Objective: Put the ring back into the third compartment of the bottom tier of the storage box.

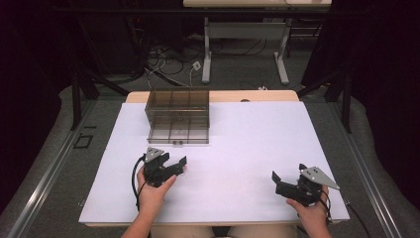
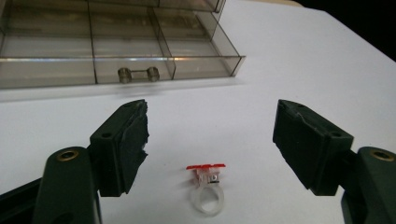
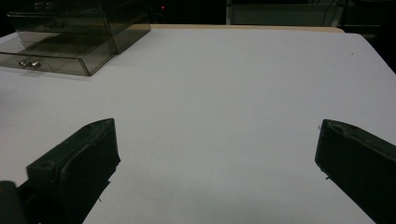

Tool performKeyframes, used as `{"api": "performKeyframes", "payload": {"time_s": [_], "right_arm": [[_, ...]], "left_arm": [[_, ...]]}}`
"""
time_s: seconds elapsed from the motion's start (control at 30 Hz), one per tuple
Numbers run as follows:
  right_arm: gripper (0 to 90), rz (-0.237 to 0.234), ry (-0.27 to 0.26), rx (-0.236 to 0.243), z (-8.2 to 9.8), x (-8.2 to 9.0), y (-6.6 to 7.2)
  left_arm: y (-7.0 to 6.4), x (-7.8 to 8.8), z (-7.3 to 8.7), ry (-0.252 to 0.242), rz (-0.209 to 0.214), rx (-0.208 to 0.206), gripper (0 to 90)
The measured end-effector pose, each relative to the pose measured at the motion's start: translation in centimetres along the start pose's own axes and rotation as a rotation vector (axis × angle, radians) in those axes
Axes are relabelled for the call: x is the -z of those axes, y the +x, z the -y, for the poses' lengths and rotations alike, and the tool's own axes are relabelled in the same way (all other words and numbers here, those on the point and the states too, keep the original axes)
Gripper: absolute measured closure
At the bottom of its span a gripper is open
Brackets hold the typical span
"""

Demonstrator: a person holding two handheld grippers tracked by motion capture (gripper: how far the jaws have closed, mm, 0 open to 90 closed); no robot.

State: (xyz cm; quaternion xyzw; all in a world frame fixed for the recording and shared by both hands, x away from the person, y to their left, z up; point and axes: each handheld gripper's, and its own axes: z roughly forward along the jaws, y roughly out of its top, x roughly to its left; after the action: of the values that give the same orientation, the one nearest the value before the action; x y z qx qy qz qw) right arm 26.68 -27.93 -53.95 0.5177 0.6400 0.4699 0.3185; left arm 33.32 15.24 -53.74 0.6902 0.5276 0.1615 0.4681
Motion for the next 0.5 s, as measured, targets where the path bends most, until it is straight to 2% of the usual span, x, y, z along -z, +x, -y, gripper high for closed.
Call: {"api": "performKeyframes", "payload": {"time_s": [0.1, 0.5], "right_arm": [[0.0, 0.003, 0.010, -0.006, 0.0, 0.1, 0.0], [0.0, 0.001, 0.017, -0.025, 0.1, -0.2, -0.2]], "left_arm": [[0.0, -0.2, 0.1, 0.019, -0.014, 0.015, 29.1], [0.1, -1.1, 0.3, 0.078, -0.030, 0.018, 34.6]]}}
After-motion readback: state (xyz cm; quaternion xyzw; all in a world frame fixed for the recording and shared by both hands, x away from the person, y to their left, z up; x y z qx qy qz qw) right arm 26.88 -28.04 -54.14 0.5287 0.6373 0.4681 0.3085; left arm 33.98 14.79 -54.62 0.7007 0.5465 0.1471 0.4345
